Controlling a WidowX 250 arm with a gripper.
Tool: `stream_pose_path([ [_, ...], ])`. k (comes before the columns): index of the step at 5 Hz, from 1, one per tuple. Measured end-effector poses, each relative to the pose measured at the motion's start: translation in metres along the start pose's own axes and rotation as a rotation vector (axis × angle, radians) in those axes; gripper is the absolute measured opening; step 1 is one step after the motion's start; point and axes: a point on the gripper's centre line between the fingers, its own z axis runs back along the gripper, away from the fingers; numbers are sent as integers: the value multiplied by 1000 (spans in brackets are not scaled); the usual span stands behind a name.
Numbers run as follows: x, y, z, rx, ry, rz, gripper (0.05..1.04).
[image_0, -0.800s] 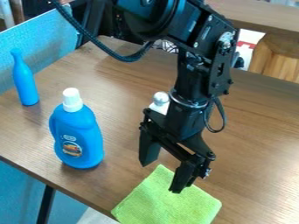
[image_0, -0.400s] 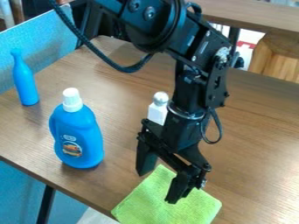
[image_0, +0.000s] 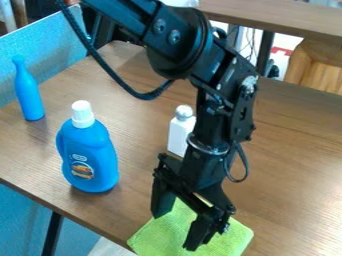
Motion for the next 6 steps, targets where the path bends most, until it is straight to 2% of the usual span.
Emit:
stream_pose_path([
  [1,-2,-1,-13,-5,65,15,1001],
  [3,18,-3,-21,6,117,52,1001],
  [4,39,4,-12,44,53,81,1001],
  [5,72,7,12,29,-76,101,1001],
  [6,105,14,51,-3,-256,134,1001],
])
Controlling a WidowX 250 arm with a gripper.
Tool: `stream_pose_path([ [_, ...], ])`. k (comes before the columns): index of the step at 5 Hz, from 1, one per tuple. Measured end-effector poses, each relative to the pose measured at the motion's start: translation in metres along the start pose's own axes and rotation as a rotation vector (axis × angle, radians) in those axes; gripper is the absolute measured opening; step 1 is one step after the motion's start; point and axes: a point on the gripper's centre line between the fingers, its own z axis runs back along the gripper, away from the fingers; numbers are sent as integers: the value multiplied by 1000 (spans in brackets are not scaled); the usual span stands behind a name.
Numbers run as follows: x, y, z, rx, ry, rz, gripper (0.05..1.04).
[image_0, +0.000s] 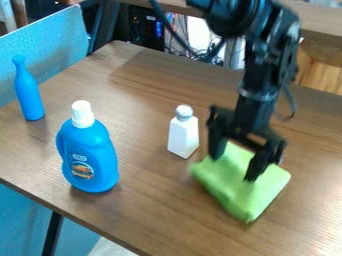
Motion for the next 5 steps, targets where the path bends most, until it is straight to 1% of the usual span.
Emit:
stream_pose_path([
  [1,30,-6,34,-48,-125,45,1001],
  [2,35,-3,35,-82,-128,84,1001],
  [3,24,-2,29,-85,-96,89,1001],
  [4,0,6,54,-60,-132,66,1001],
  [5,-22,16,63,-15,-132,28,1001],
])
